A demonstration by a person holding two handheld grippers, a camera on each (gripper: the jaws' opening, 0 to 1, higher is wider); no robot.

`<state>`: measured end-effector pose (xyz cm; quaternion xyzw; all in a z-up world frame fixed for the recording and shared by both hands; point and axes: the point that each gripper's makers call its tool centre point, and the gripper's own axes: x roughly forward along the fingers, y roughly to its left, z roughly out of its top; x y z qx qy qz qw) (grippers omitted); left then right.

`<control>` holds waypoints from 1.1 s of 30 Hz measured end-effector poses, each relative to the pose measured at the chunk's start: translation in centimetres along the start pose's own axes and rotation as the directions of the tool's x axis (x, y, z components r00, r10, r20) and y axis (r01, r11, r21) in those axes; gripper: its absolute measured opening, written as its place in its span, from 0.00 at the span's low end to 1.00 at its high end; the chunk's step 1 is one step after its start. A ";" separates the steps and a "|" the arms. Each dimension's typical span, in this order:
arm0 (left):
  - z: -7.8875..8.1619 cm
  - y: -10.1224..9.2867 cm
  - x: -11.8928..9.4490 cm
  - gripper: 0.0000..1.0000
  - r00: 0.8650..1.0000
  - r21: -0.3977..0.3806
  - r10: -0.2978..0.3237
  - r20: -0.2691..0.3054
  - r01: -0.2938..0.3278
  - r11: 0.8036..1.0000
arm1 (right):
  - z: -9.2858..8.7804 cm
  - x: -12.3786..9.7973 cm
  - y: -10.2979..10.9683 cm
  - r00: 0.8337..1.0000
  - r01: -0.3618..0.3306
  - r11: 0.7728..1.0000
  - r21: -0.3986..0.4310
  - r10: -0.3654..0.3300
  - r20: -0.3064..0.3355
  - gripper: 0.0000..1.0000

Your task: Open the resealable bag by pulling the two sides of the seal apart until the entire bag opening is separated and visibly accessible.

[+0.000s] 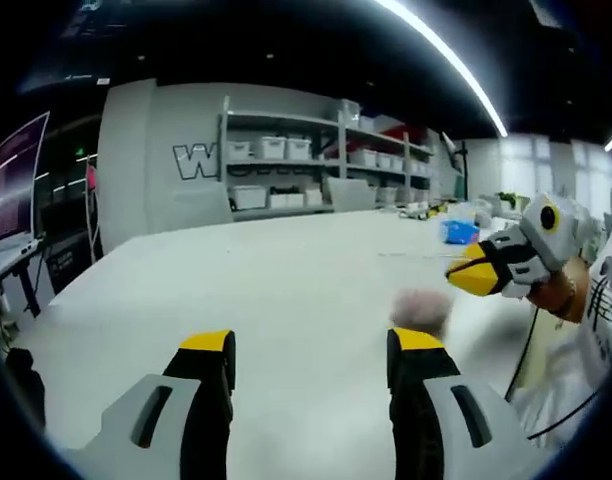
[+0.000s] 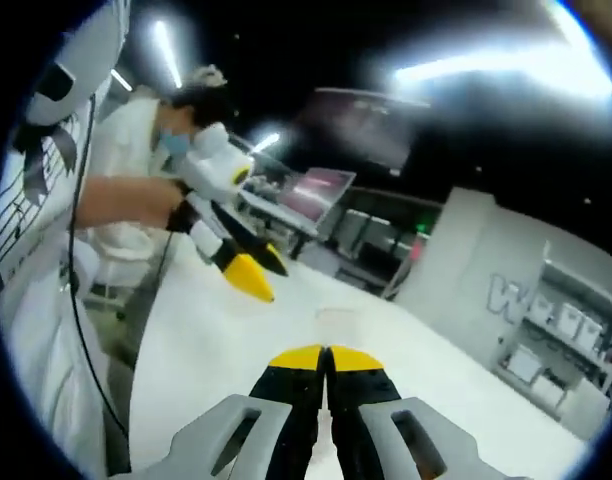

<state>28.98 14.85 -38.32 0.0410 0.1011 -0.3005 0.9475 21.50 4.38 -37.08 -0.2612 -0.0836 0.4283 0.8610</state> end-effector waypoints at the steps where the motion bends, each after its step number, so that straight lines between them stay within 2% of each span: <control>1: -0.1 0.0 -0.1 0.59 1.000 0.003 -0.001 -0.005 0.001 1.000 | -0.1 0.2 0.4 1.000 -0.013 1.000 -0.005 0.013 -0.004 0.00; 8: -1.0 -0.1 -0.8 0.55 1.000 -0.010 -0.019 -0.019 0.019 1.000 | -0.8 1.5 1.9 0.997 -0.070 0.997 0.018 0.070 -0.018 0.00; 12: -2.3 -0.5 -1.1 0.52 0.997 0.021 -0.043 -0.064 0.044 0.999 | -1.3 1.9 2.7 0.996 -0.088 0.996 0.014 0.089 -0.029 0.00; 18: -3.3 -1.1 -1.2 0.52 0.994 0.053 -0.064 -0.092 0.069 0.996 | -1.9 2.6 3.6 0.993 -0.111 0.993 0.044 0.113 -0.042 0.00; 26: -3.6 -1.7 -1.5 0.45 0.991 0.102 -0.092 -0.098 0.102 0.990 | -2.3 2.7 3.3 0.993 -0.107 0.991 0.081 0.111 -0.045 0.00; 33: -4.0 -2.1 -1.7 0.40 0.989 0.161 -0.090 -0.119 0.108 0.981 | -2.2 2.8 3.1 0.994 -0.096 0.989 0.113 0.100 -0.032 0.00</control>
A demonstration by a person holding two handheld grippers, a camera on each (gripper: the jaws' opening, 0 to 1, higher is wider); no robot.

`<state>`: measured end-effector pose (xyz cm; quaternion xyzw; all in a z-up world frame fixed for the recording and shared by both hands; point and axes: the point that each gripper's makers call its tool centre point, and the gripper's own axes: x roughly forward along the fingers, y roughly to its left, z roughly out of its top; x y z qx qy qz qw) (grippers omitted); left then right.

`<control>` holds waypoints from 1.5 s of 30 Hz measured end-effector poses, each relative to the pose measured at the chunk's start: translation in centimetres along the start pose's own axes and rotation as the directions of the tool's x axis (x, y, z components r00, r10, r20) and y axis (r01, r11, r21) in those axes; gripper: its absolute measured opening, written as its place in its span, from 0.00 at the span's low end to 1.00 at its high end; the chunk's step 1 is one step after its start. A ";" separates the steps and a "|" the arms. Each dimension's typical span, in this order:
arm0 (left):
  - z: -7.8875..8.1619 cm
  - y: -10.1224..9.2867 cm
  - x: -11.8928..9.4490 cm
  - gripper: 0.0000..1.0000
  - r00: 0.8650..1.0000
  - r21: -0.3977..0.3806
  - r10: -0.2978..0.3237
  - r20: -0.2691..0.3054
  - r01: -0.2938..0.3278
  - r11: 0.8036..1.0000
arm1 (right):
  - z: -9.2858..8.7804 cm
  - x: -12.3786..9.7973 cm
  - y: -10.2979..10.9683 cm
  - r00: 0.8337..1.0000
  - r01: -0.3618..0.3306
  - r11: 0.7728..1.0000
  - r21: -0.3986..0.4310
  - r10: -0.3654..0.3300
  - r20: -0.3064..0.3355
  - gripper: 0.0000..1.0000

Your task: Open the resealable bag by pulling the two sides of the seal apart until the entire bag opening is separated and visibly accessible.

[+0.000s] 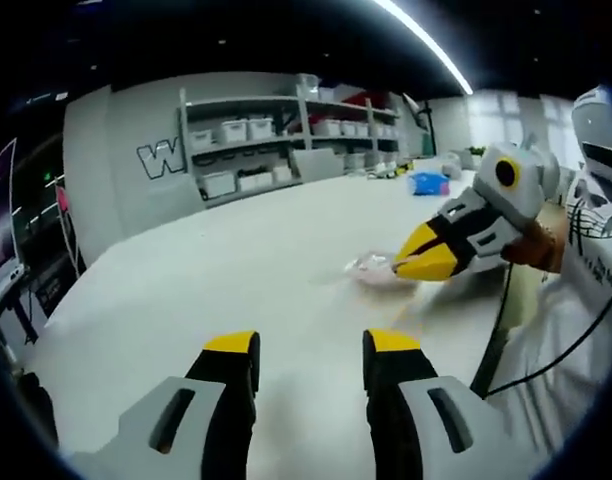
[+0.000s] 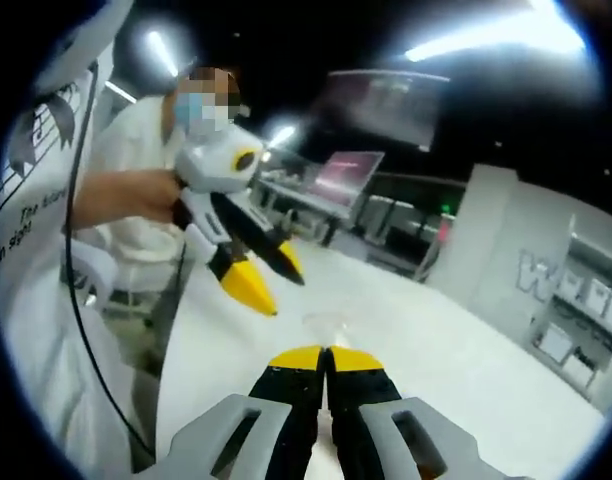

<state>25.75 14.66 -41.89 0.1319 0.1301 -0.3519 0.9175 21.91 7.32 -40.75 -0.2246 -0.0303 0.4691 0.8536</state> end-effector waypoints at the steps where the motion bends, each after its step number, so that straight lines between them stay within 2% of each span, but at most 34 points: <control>1: 0.0 -0.1 0.0 0.40 1.000 0.011 -0.001 -0.004 0.001 1.000 | 0.0 0.0 -0.1 1.000 0.002 1.000 0.006 -0.002 0.003 0.00; 6: -0.4 -0.4 0.1 0.37 0.999 0.127 0.015 -0.041 -0.009 0.992 | 0.2 -0.1 -0.4 1.000 0.012 0.999 0.035 -0.013 0.015 0.00; 10: -0.1 -0.8 0.2 0.35 0.999 0.191 0.017 -0.036 -0.010 0.982 | 0.1 -0.1 -0.5 1.000 0.016 0.998 0.057 -0.017 0.019 0.00; 14: 0.6 -1.0 0.3 0.36 1.000 0.248 0.019 -0.001 -0.018 0.969 | 0.0 -0.1 -0.7 1.000 0.020 0.997 0.076 -0.022 0.019 0.00; 16: 0.8 -1.1 0.3 0.32 1.000 0.267 0.016 0.015 -0.019 0.964 | 0.1 -0.2 -0.7 0.999 0.024 0.996 0.084 -0.026 0.022 0.00; 17: 1.2 -1.2 0.3 0.26 0.999 0.308 0.009 0.041 -0.021 0.951 | 0.1 -0.2 -0.7 0.999 0.025 0.996 0.088 -0.027 0.024 0.00; 18: 1.4 -1.3 0.2 0.19 0.998 0.306 0.008 0.057 -0.025 0.952 | 0.1 -0.2 -0.8 0.999 0.025 0.995 0.093 -0.028 0.025 0.00; 19: 1.6 -1.6 0.0 0.16 0.998 0.309 -0.007 0.068 -0.014 0.951 | 0.1 -0.2 -0.8 0.999 0.025 0.995 0.096 -0.027 0.024 0.00; 21: 2.0 -1.6 -0.1 0.15 0.996 0.320 -0.002 0.088 -0.026 0.947 | 0.0 -0.2 -0.8 0.999 0.024 0.995 0.098 -0.026 0.022 0.00; 22: 2.2 -1.4 -0.2 0.15 0.995 0.352 0.009 0.096 -0.043 0.935 | 0.0 -0.2 -0.8 0.999 0.024 0.995 0.098 -0.026 0.022 0.00; 23: 2.2 -1.4 -0.2 0.15 0.995 0.362 0.011 0.097 -0.046 0.931 | 0.0 -0.2 -0.8 0.999 0.024 0.995 0.099 -0.026 0.022 0.00; 30: 1.6 -1.8 -0.1 0.13 0.996 0.372 0.000 0.091 -0.034 0.928 | 0.0 -0.1 -0.6 1.000 0.022 0.993 0.114 -0.024 0.014 0.00; 35: 1.9 -2.7 0.1 0.06 0.994 0.453 -0.027 0.105 -0.023 0.891 | -0.1 -0.1 -0.4 1.000 0.022 0.991 0.131 -0.023 0.007 0.00; 38: 2.2 -3.2 0.4 0.04 0.993 0.510 -0.037 0.111 -0.025 0.860 | -0.1 -0.1 -0.3 1.000 0.022 0.989 0.144 -0.024 0.007 0.00; 41: 2.0 -3.3 0.7 0.03 0.995 0.556 -0.031 0.094 -0.026 0.831 | -0.2 -0.1 -0.3 1.000 0.024 0.987 0.161 -0.026 0.005 0.00; 45: 1.7 -3.4 1.0 0.01 0.996 0.581 -0.030 0.084 -0.025 0.814 | -0.2 -0.2 -0.2 1.000 0.025 0.984 0.176 -0.026 0.005 0.00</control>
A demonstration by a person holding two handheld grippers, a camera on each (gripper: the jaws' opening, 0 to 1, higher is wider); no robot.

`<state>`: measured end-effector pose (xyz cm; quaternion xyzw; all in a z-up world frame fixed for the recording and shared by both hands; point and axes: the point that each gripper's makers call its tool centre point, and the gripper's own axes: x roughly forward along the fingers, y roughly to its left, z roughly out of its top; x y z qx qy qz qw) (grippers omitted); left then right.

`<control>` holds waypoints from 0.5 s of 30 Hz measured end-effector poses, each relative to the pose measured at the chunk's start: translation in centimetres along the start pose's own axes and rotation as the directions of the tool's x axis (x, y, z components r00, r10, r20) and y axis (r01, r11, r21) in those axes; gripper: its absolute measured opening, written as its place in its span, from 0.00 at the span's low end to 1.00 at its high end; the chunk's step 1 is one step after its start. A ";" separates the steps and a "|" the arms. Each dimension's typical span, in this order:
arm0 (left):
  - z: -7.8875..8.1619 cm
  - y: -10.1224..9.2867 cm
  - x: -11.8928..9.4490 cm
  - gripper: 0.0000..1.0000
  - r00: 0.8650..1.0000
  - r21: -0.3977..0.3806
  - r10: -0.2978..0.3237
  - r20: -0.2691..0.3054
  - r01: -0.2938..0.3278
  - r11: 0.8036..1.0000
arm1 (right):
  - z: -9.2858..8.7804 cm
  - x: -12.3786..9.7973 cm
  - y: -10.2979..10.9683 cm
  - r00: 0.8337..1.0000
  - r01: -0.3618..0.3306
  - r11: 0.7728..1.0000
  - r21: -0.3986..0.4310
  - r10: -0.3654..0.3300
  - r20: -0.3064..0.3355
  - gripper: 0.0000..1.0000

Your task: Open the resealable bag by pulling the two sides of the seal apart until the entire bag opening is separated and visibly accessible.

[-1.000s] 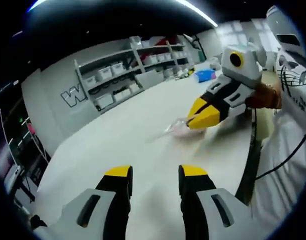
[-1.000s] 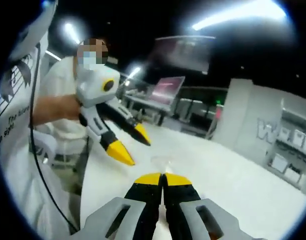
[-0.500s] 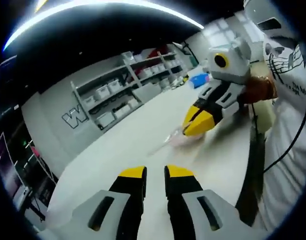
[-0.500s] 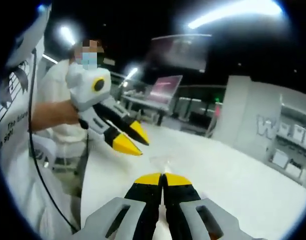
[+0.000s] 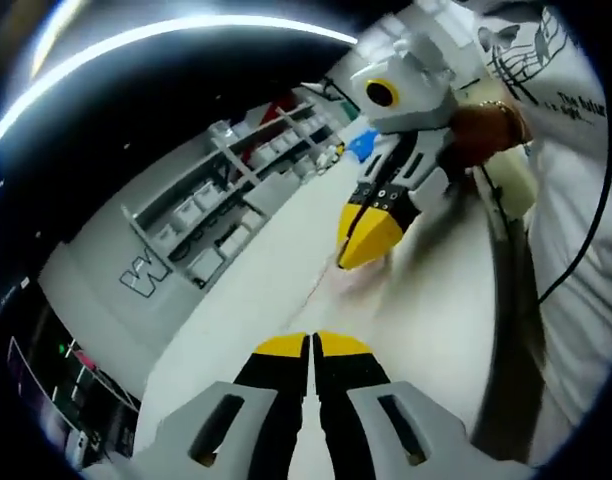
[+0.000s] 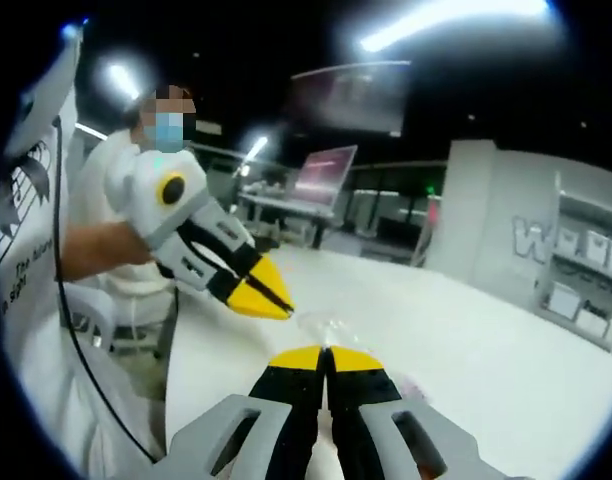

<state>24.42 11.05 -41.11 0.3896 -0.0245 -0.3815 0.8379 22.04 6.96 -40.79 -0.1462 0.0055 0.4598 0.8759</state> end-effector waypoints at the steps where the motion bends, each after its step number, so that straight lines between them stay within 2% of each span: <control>1: 0.1 0.0 0.0 0.01 1.000 0.006 0.000 0.005 0.000 1.000 | 0.0 0.0 0.0 1.000 -0.001 1.000 0.002 0.001 0.000 0.00; 7: 1.1 0.2 0.1 0.01 0.999 0.062 0.010 0.048 -0.013 0.998 | -0.1 0.0 0.4 1.000 -0.006 1.000 0.010 0.006 -0.005 0.00; 15: 1.2 -0.1 0.5 0.02 0.999 0.123 -0.001 0.038 -0.004 0.992 | -0.2 -0.1 0.6 1.000 -0.010 1.000 0.020 0.010 -0.009 0.00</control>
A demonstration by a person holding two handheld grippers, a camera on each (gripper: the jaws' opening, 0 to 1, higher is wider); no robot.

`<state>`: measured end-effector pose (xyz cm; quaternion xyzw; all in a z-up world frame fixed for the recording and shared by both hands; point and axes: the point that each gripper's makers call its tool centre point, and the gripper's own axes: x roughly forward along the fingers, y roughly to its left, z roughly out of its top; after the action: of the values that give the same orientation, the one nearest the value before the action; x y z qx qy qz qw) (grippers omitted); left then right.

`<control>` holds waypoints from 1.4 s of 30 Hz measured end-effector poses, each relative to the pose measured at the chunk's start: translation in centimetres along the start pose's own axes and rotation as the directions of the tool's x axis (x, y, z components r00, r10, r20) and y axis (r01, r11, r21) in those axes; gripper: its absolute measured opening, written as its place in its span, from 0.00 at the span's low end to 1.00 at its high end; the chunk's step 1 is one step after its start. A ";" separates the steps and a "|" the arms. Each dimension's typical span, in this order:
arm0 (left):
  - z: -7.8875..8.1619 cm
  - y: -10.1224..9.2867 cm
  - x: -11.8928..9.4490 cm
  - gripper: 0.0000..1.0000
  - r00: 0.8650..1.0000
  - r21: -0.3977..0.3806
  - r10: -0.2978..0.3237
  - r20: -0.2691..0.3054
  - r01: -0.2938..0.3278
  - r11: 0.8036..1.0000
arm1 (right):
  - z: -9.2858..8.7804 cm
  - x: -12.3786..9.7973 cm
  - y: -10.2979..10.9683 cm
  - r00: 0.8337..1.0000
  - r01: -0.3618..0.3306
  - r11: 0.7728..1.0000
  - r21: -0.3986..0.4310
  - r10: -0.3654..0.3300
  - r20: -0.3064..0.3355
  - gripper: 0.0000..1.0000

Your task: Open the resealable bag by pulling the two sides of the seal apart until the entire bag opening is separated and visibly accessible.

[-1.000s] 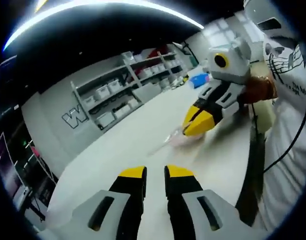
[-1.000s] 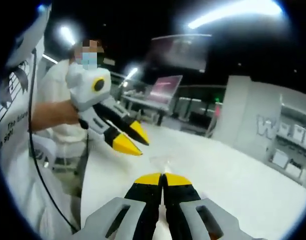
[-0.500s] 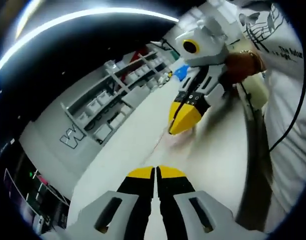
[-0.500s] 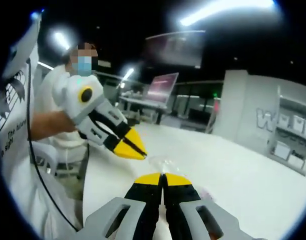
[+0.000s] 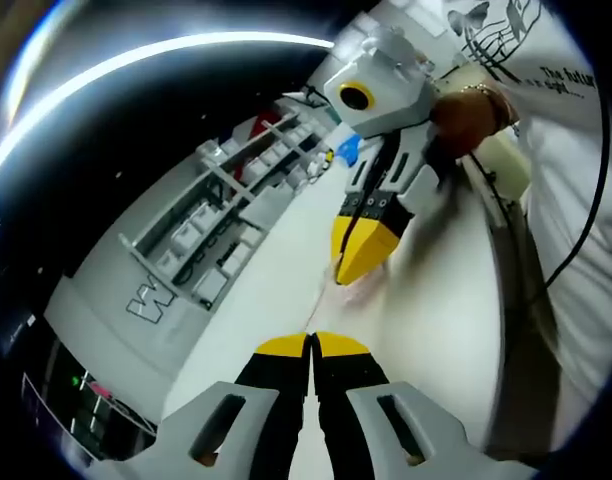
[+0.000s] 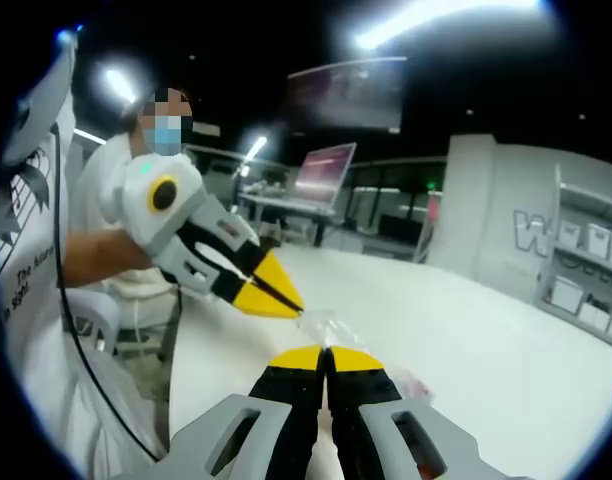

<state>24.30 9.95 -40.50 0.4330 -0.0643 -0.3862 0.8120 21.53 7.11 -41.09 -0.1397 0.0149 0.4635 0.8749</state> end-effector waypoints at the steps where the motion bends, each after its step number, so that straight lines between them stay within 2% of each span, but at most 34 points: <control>1: 0.0 -0.1 0.1 0.02 1.000 0.011 0.000 -0.003 0.000 1.000 | 0.0 0.0 0.0 1.000 -0.001 1.000 0.000 0.001 -0.001 0.00; 12: 0.4 0.2 0.1 0.03 1.000 0.088 0.019 -0.011 -0.018 0.996 | -0.1 -0.1 0.3 1.000 -0.005 1.000 0.004 0.005 -0.006 0.00; 18: 0.0 -0.1 0.2 0.03 0.999 0.124 0.001 -0.034 0.003 0.992 | -0.1 -0.1 0.2 1.000 -0.007 1.000 0.010 0.007 -0.005 0.00; 26: 0.4 -0.1 0.2 0.03 0.999 0.171 0.015 -0.035 -0.009 0.985 | -0.1 0.0 0.4 1.000 -0.014 1.000 0.012 0.014 -0.006 0.00; 42: 0.0 -0.7 0.4 0.04 0.999 0.197 0.002 -0.042 0.007 0.980 | -0.3 0.0 0.1 1.000 -0.017 0.999 0.031 0.018 -0.005 0.00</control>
<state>24.21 9.43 -41.11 0.5192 -0.0844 -0.3697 0.7659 21.49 7.12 -41.36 -0.1269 0.0255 0.4706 0.8728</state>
